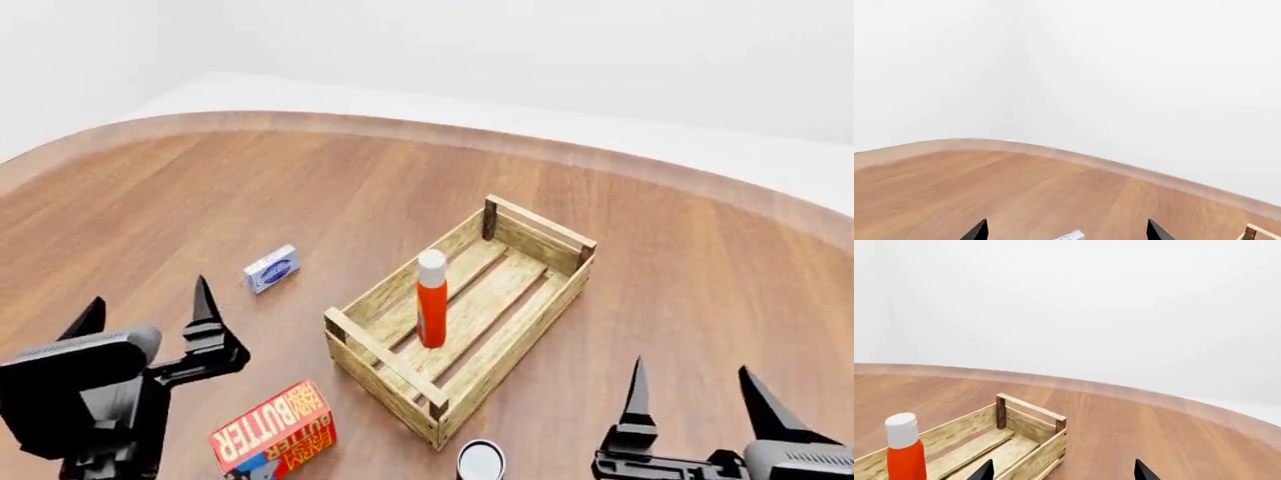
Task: Pick up the ketchup, and put it in the wooden tray.
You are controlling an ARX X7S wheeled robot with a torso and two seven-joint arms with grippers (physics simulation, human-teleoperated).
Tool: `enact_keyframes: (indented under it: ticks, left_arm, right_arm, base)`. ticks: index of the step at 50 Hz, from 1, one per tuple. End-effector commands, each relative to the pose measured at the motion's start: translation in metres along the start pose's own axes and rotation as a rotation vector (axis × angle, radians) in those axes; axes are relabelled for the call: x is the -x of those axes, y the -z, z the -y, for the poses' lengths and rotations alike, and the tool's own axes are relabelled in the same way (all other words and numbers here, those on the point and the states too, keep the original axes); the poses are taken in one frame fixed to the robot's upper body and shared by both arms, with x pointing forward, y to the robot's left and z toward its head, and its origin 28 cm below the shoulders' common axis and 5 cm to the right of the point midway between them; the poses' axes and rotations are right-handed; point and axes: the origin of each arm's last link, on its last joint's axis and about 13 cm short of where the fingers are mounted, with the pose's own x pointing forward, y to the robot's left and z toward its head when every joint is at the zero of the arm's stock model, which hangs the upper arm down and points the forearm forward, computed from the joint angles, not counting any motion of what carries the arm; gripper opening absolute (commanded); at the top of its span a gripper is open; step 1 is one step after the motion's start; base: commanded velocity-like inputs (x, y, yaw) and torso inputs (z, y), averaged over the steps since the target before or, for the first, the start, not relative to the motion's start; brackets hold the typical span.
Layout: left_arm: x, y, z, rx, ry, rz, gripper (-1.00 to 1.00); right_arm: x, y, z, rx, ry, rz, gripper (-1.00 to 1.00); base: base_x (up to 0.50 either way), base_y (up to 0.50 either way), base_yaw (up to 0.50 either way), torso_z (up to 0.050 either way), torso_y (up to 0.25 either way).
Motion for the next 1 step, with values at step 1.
enact_keyframes:
  ticks: [1]
  left_arm:
    - [0.0101, 0.0044, -0.0056, 0.015, -0.028, -0.019, 1.0]
  right_arm:
    - [0.0099, 0.0074, -0.005, -0.034, 0.006, -0.003, 1.0]
  base:
    - [0.0, 0.0, 0.0, 0.0, 0.0]
